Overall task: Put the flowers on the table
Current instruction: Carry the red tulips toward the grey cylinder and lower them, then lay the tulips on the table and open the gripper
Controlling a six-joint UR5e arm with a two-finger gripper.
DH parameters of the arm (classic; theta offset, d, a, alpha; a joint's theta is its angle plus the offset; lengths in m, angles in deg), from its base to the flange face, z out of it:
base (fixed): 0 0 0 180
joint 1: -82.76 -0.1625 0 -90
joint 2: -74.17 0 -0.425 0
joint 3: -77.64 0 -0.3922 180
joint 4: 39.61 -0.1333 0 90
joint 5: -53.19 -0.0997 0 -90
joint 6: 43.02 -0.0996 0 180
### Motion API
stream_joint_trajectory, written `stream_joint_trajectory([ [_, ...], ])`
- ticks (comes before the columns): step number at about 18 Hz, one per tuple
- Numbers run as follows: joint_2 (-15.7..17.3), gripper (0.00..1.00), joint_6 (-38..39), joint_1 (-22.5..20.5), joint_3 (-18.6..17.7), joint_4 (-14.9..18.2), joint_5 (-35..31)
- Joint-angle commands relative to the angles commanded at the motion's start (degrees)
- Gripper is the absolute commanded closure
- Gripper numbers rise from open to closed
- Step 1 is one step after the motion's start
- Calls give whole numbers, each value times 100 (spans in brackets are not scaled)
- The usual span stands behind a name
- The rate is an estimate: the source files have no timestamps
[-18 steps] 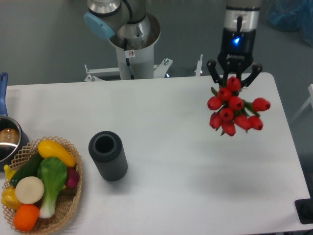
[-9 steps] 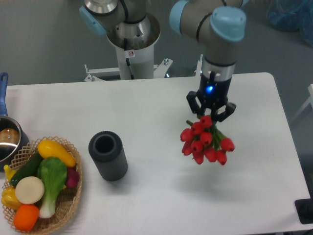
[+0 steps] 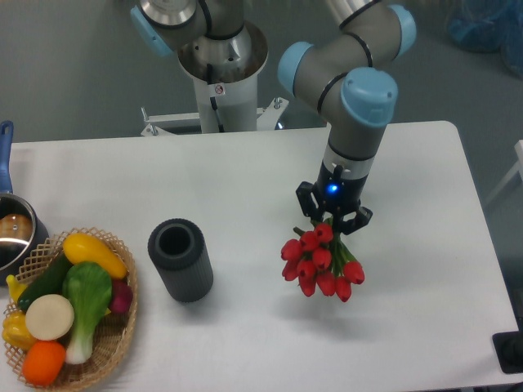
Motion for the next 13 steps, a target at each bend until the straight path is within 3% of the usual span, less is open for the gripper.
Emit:
stream_joint_trajectory([
  [7, -308, 67, 35, 106, 9, -35, 26],
  [13, -361, 54, 27, 114, 17, -35, 35],
])
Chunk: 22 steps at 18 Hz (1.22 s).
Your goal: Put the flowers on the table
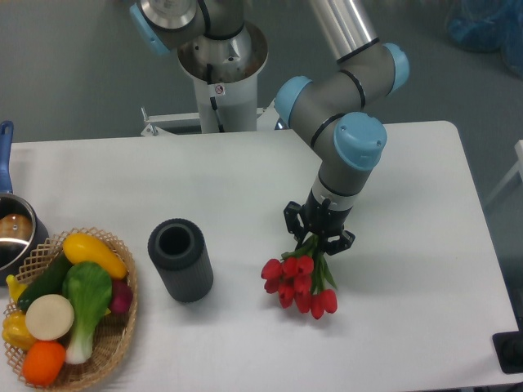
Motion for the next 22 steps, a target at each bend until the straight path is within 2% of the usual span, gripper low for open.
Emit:
stream_joint_trajectory([
  [1, 9, 54, 9, 0, 0, 0, 0],
  [5, 52, 37, 17, -9, 105, 9, -9],
  [6, 61, 11, 0, -17, 184, 0, -9],
  [8, 88, 0, 18, -17, 351, 0, -26],
  [11, 272, 0, 26, -87, 501, -17, -18],
  [14, 421, 0, 26, -439, 597, -263, 9],
  [18, 807, 0, -35, -642, 791, -264, -26],
  [22, 1142, 0, -44, -843, 791, -255, -35],
])
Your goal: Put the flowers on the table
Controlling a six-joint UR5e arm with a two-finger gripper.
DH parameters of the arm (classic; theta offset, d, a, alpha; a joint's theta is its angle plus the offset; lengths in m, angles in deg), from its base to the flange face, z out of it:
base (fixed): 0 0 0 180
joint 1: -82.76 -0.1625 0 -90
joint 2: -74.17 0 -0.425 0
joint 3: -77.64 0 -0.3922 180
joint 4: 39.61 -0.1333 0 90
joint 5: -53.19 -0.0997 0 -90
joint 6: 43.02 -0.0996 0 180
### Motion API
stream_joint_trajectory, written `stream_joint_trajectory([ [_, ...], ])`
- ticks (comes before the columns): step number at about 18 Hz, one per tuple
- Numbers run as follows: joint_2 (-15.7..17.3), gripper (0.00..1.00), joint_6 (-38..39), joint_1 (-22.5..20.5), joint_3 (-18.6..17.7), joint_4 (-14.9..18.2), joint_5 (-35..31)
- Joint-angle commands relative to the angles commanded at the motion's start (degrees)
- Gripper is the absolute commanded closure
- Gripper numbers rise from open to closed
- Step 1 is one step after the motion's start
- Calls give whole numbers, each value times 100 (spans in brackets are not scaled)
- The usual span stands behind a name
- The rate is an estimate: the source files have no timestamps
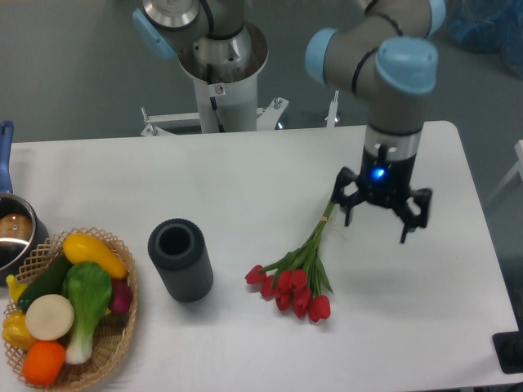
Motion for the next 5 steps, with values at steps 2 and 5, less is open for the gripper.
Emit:
stream_joint_trajectory([
  [2, 88, 0, -18, -123, -26, 0, 9],
  [5, 124, 0, -18, -158, -35, 9, 0],
])
